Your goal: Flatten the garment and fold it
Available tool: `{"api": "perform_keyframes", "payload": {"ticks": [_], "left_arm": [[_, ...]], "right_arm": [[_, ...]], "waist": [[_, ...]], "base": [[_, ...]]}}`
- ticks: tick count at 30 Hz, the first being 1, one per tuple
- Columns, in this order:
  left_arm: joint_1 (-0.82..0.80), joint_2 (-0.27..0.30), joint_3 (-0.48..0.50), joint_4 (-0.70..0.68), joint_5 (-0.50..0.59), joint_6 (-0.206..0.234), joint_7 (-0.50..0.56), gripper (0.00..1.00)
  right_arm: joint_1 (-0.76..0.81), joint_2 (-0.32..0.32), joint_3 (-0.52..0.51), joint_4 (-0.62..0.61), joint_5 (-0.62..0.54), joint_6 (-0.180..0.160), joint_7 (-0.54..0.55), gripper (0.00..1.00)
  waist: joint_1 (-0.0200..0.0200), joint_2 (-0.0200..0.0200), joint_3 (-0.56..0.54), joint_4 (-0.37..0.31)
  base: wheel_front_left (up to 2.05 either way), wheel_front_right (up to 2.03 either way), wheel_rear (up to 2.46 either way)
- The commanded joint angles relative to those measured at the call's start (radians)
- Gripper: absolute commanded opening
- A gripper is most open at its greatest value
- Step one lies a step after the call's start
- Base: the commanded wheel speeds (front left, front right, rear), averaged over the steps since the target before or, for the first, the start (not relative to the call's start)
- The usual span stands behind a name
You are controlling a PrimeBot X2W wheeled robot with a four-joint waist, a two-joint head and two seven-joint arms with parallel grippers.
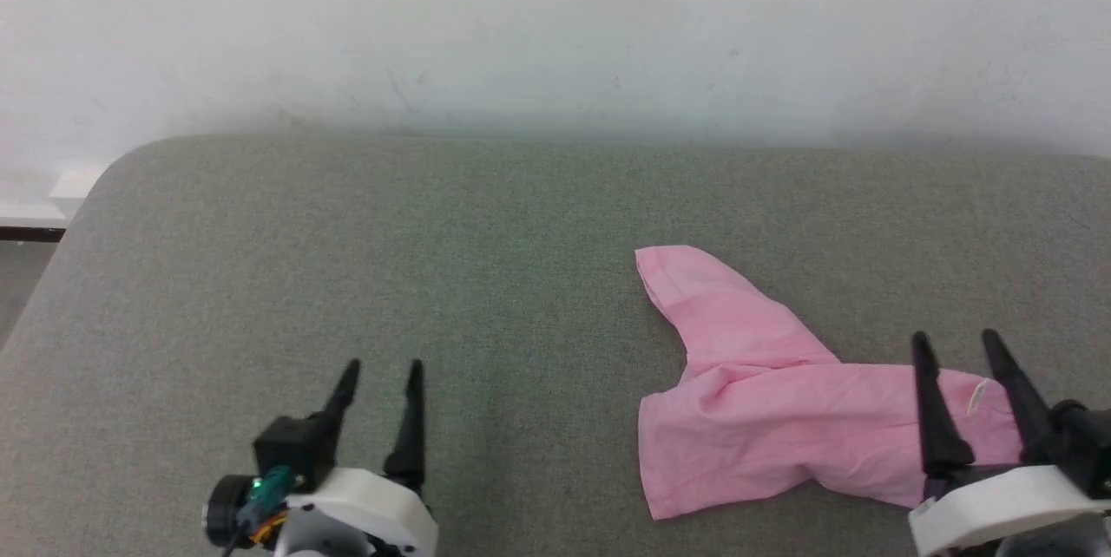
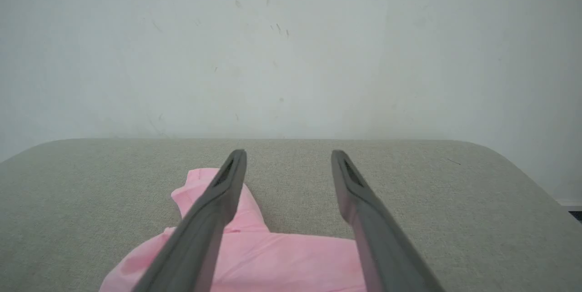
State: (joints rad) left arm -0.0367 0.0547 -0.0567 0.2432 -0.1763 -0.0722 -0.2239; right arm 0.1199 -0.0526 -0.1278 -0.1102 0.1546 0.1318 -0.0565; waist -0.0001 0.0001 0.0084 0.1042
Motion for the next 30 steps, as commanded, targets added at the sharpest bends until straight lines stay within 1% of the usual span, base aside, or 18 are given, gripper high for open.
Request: {"api": "perform_keyframes", "payload": {"ticks": [1, 3, 5, 9, 10, 11, 12, 16, 18, 20, 25, 28, 29, 30], "left_arm": [[0.002, -0.004, -0.030, 0.008, -0.006, 0.004, 0.027, 1.00], [-0.013, -0.004, -0.068, 0.015, -0.005, 0.001, 0.063, 1.00], [-0.033, -0.004, -0.127, 0.019, -0.002, -0.011, 0.105, 1.00], [-0.087, -0.004, -0.302, 0.023, -0.013, -0.043, 0.195, 1.00], [-0.087, -0.004, -0.302, 0.023, -0.013, -0.043, 0.195, 1.00], [-0.115, -0.004, -0.394, 0.026, -0.030, -0.052, 0.233, 1.00], [-0.115, -0.004, -0.394, 0.026, -0.030, -0.052, 0.233, 1.00], [-0.169, -0.002, -0.562, 0.059, -0.083, -0.058, 0.323, 1.00], [-0.200, 0.015, -0.631, 0.082, -0.119, -0.058, 0.369, 1.00], [-0.227, 0.038, -0.675, 0.111, -0.153, -0.058, 0.411, 1.00], [-0.279, 0.082, -0.741, 0.191, -0.214, -0.058, 0.510, 1.00], [-0.294, 0.103, -0.802, 0.206, -0.264, -0.058, 0.565, 0.22], [-0.299, 0.111, -0.816, 0.205, -0.277, -0.058, 0.568, 0.00], [-0.304, 0.120, -0.826, 0.203, -0.288, -0.058, 0.567, 0.00]], "right_arm": [[0.023, 0.002, 0.026, -0.028, -0.011, -0.001, 0.010, 1.00], [0.035, 0.002, 0.059, -0.053, -0.016, -0.001, 0.021, 1.00], [0.043, 0.002, 0.078, -0.071, -0.016, -0.001, 0.029, 1.00], [0.045, 0.002, 0.087, -0.087, -0.015, -0.001, 0.040, 1.00], [0.045, 0.002, 0.087, -0.087, -0.015, -0.001, 0.040, 1.00], [0.040, 0.002, 0.089, -0.089, -0.014, -0.001, 0.044, 1.00], [0.040, 0.002, 0.089, -0.089, -0.014, -0.001, 0.044, 1.00], [0.025, 0.002, 0.090, -0.087, -0.010, -0.001, 0.046, 1.00], [0.016, 0.002, 0.091, -0.083, -0.006, -0.001, 0.044, 1.00], [0.011, 0.002, 0.092, -0.080, -0.003, -0.001, 0.042, 1.00], [0.006, 0.002, 0.084, -0.066, 0.009, -0.001, 0.037, 1.00], [0.004, 0.002, 0.077, -0.059, 0.016, -0.001, 0.030, 1.00], [0.003, 0.002, 0.075, -0.056, 0.018, -0.001, 0.027, 1.00], [0.003, 0.002, 0.071, -0.053, 0.021, -0.001, 0.024, 1.00]], "waist": [[0.0001, -0.0001, 0.001, 0.001], [0.0001, -0.0001, 0.006, -0.004], [0.0001, -0.0001, 0.013, -0.008], [0.0001, -0.0001, 0.032, -0.021], [0.0001, -0.0001, 0.032, -0.021], [0.0001, -0.0001, 0.041, -0.033], [0.0001, -0.0001, 0.041, -0.033], [0.0001, -0.0001, 0.065, -0.064], [0.0001, -0.0001, 0.079, -0.081], [0.0001, -0.0001, 0.092, -0.095], [0.0001, -0.0001, 0.114, -0.119], [0.0001, -0.0001, 0.117, -0.123], [0.0001, -0.0001, 0.117, -0.123], [0.0001, -0.0001, 0.116, -0.122]], "base": [[0.00, 0.00, 0.00], [0.00, 0.00, 0.00], [0.00, 0.00, 0.00], [0.00, 0.00, 0.00], [0.00, 0.00, 0.00], [0.00, 0.00, 0.00], [0.00, 0.00, 0.00], [0.00, 0.00, 0.00], [0.00, 0.00, 0.00], [0.00, 0.00, 0.00], [0.00, 0.00, 0.00], [0.00, 0.00, 0.00], [0.00, 0.00, 0.00], [0.00, 0.00, 0.00]]}}
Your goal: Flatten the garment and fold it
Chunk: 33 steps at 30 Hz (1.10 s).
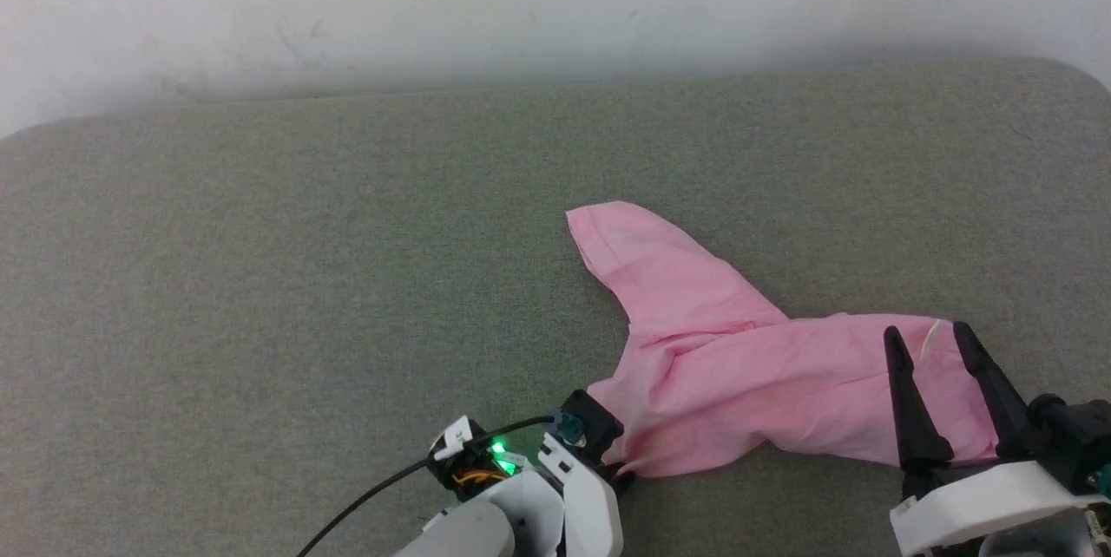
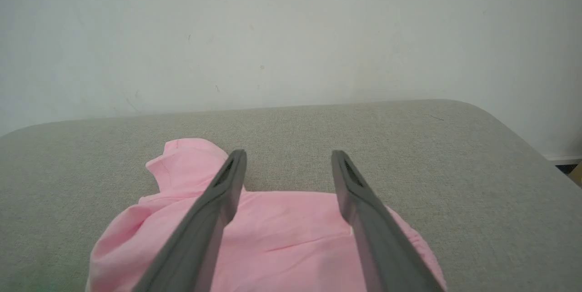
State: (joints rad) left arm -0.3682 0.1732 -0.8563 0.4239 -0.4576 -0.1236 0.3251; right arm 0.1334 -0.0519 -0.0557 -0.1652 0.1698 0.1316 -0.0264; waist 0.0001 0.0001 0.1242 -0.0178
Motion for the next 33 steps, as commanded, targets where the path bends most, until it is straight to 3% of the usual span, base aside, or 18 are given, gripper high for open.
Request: {"api": "perform_keyframes", "payload": {"ticks": [1, 4, 7, 12, 18, 20, 23, 24, 25, 26, 33], "left_arm": [[0.023, 0.010, -0.033, 0.021, -0.014, -0.007, 0.014, 0.00], [0.009, 0.034, -0.008, 0.006, -0.022, -0.002, -0.039, 0.00], [0.003, 0.073, 0.047, -0.046, -0.020, 0.038, -0.107, 0.00], [0.053, 0.187, 0.178, -0.187, -0.029, 0.169, -0.178, 0.00], [0.249, 0.311, 0.339, -0.323, -0.107, 0.339, -0.179, 0.00], [0.320, 0.327, 0.377, -0.336, -0.142, 0.375, -0.179, 0.00], [0.390, 0.324, 0.403, -0.322, -0.189, 0.385, -0.194, 0.00], [0.401, 0.318, 0.407, -0.313, -0.198, 0.380, -0.209, 0.04], [0.406, 0.308, 0.413, -0.304, -0.207, 0.374, -0.228, 0.34], [0.407, 0.296, 0.419, -0.297, -0.215, 0.367, -0.251, 1.00], [0.379, 0.232, 0.484, -0.298, -0.212, 0.326, -0.513, 1.00]], "right_arm": [[-0.012, 0.002, -0.003, 0.004, 0.008, -0.001, -0.008, 1.00], [-0.012, 0.002, -0.012, 0.011, 0.012, -0.001, -0.013, 1.00], [-0.006, 0.002, -0.023, 0.015, 0.019, -0.001, -0.013, 1.00], [0.004, 0.002, -0.039, 0.024, 0.021, -0.001, -0.011, 1.00], [0.017, 0.002, -0.051, 0.029, 0.030, -0.001, -0.004, 1.00], [0.020, 0.002, -0.053, 0.033, 0.033, -0.001, -0.001, 1.00], [0.022, 0.002, -0.052, 0.037, 0.038, -0.001, 0.007, 1.00], [0.021, 0.002, -0.048, 0.040, 0.038, -0.001, 0.011, 1.00], [0.021, 0.002, -0.044, 0.043, 0.037, -0.001, 0.018, 1.00], [0.021, 0.002, -0.040, 0.046, 0.039, -0.001, 0.025, 1.00], [0.034, 0.002, 0.043, 0.083, 0.066, -0.001, 0.171, 1.00]], "waist": [[-0.0001, -0.0001, -0.002, 0.002], [-0.0001, -0.0001, -0.013, 0.012], [-0.0001, -0.0001, -0.025, 0.026], [-0.0001, -0.0001, -0.041, 0.043], [-0.0001, -0.0001, -0.046, 0.060], [-0.0001, -0.0001, -0.047, 0.066], [-0.0001, -0.0001, -0.049, 0.078], [-0.0001, -0.0001, -0.050, 0.081], [-0.0001, -0.0001, -0.052, 0.085], [-0.0001, -0.0001, -0.055, 0.088], [-0.0001, -0.0001, -0.084, 0.111]], "base": [[0.00, 0.00, 0.00], [0.00, 0.00, 0.00], [0.00, 0.00, 0.00], [0.00, 0.00, 0.00], [0.00, 0.00, 0.00], [0.00, 0.00, 0.00], [0.00, 0.00, 0.00], [0.00, 0.00, 0.00], [0.00, 0.00, 0.00], [0.00, 0.00, 0.00], [0.00, 0.00, 0.00]]}}
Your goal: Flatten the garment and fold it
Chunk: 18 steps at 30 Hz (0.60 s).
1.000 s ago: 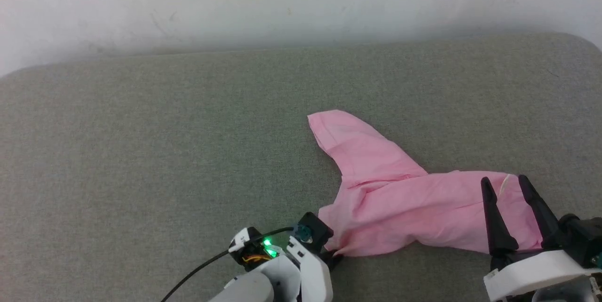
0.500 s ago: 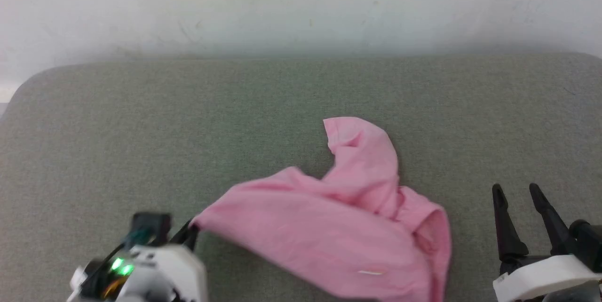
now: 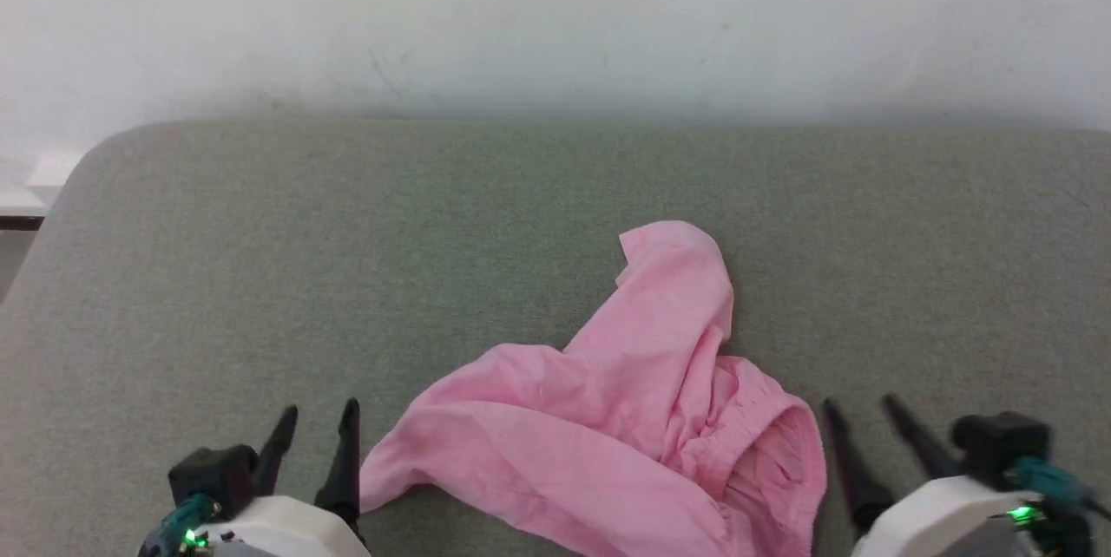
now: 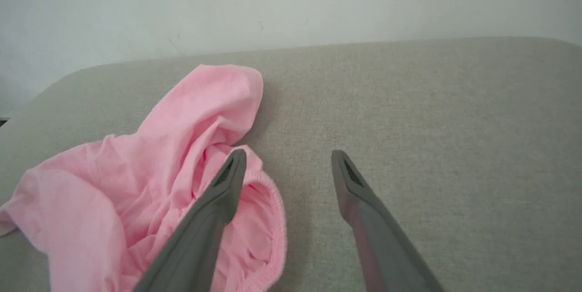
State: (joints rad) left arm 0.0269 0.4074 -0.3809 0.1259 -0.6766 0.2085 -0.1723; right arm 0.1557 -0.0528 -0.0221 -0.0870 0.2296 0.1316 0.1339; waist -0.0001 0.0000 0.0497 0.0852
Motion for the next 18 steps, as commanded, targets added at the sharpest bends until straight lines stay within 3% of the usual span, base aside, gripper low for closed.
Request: {"api": "perform_keyframes", "payload": {"ticks": [1, 6, 12, 13, 14, 18], "left_arm": [[-0.021, -0.006, 0.015, 0.000, 0.017, -0.010, -0.041, 1.00], [-0.041, -0.033, 0.058, -0.024, 0.085, -0.028, -0.087, 1.00], [-0.035, -0.092, 0.106, -0.042, 0.154, -0.056, -0.089, 1.00], [-0.037, -0.101, 0.110, -0.040, 0.163, -0.063, -0.089, 1.00], [-0.038, -0.111, 0.114, -0.037, 0.170, -0.070, -0.089, 1.00], [-0.047, -0.140, 0.132, -0.022, 0.198, -0.091, -0.089, 1.00]], "right_arm": [[0.012, 0.003, 0.031, 0.015, 0.012, -0.001, 0.044, 1.00], [-0.014, -0.007, 0.134, 0.071, 0.050, -0.001, 0.180, 1.00], [-0.118, -0.039, 0.211, 0.226, 0.126, -0.001, 0.242, 1.00], [-0.139, -0.044, 0.218, 0.250, 0.137, -0.001, 0.236, 0.42], [-0.158, -0.048, 0.221, 0.270, 0.150, -0.001, 0.229, 0.00], [-0.231, -0.097, 0.215, 0.294, 0.166, -0.001, 0.207, 0.00]], "waist": [[0.0001, 0.0000, -0.013, 0.012], [0.0001, 0.0000, -0.027, 0.030], [0.0001, 0.0000, -0.027, 0.042], [0.0001, 0.0000, -0.025, 0.046], [0.0001, 0.0000, -0.023, 0.050], [0.0001, 0.0000, -0.014, 0.058]], "base": [[0.00, 0.00, 0.00], [0.00, 0.00, 0.00], [0.00, 0.00, 0.00], [0.00, 0.00, 0.00], [0.00, 0.00, 0.00], [0.00, 0.00, 0.00]]}}
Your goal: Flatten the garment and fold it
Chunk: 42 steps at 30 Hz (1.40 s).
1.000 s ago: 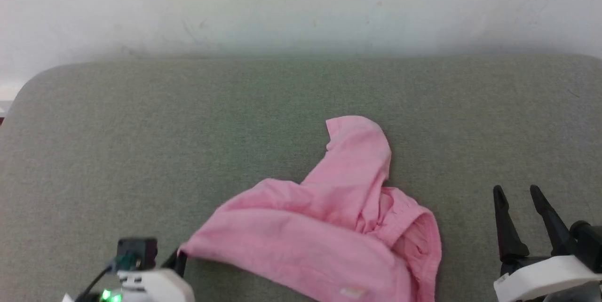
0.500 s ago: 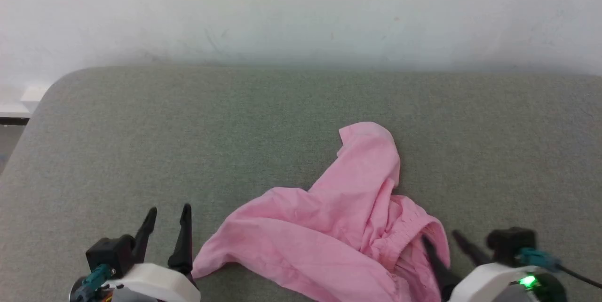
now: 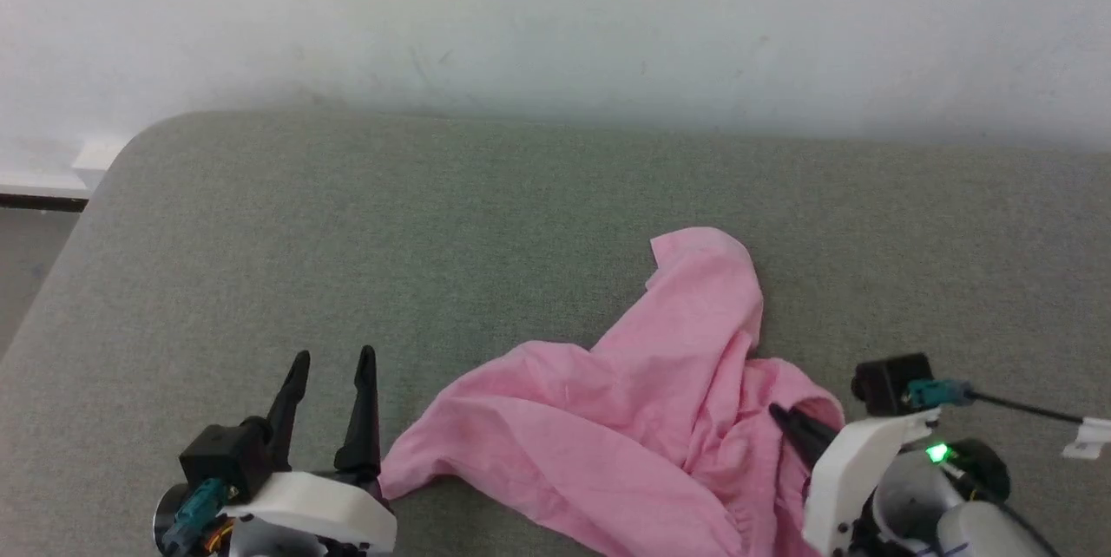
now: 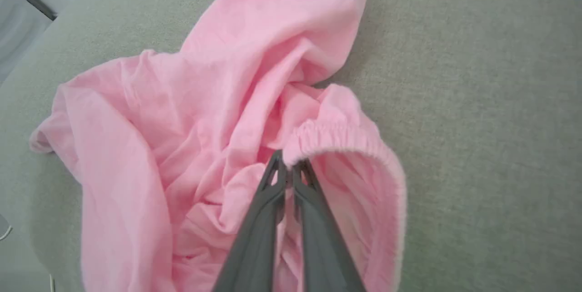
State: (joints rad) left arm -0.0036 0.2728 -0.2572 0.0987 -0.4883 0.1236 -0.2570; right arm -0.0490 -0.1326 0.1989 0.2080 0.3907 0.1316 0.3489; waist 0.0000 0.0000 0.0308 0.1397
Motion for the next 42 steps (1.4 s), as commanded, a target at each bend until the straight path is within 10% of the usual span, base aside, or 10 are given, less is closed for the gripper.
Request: {"api": "perform_keyframes", "payload": {"ticks": [1, 16, 17, 18, 19, 30, 42], "left_arm": [[-0.019, -0.013, 0.015, 0.008, 0.016, -0.011, -0.005, 1.00], [-0.090, -0.114, 0.083, 0.042, 0.114, -0.099, -0.005, 1.00], [-0.092, -0.119, 0.088, 0.046, 0.121, -0.104, -0.005, 1.00], [-0.092, -0.124, 0.092, 0.051, 0.128, -0.109, -0.005, 1.00], [-0.092, -0.129, 0.098, 0.055, 0.134, -0.114, -0.005, 1.00], [-0.036, -0.137, 0.156, 0.083, 0.174, -0.134, -0.005, 1.00], [0.023, -0.115, 0.170, 0.093, 0.186, -0.129, -0.002, 1.00]], "right_arm": [[-0.044, -0.036, -0.017, 0.000, 0.003, -0.001, -0.010, 0.00], [-0.394, -0.188, -0.102, 0.256, 0.039, -0.001, -0.072, 0.00], [-0.401, -0.183, -0.101, 0.282, 0.041, -0.001, -0.095, 0.27], [-0.405, -0.182, -0.095, 0.303, 0.039, -0.001, -0.121, 0.94], [-0.405, -0.179, -0.090, 0.320, 0.038, -0.001, -0.152, 1.00], [-0.254, -0.128, -0.135, 0.270, 0.001, -0.001, -0.370, 1.00], [0.015, -0.117, -0.138, -0.138, -0.015, -0.001, 0.075, 1.00]], "waist": [[0.0000, 0.0000, 0.008, 0.005], [0.0000, 0.0000, 0.114, 0.028], [0.0000, 0.0000, 0.116, 0.029], [0.0000, 0.0000, 0.115, 0.031], [0.0000, 0.0000, 0.114, 0.031], [0.0000, 0.0000, 0.032, -0.006], [0.0000, 0.0000, -0.027, -0.048]], "base": [[0.00, 0.00, 0.00], [0.00, 0.00, 0.00], [0.00, 0.00, 0.00], [0.00, 0.00, 0.00], [0.00, 0.00, 0.00], [0.00, 0.00, 0.00], [0.00, 0.00, 0.00]]}}
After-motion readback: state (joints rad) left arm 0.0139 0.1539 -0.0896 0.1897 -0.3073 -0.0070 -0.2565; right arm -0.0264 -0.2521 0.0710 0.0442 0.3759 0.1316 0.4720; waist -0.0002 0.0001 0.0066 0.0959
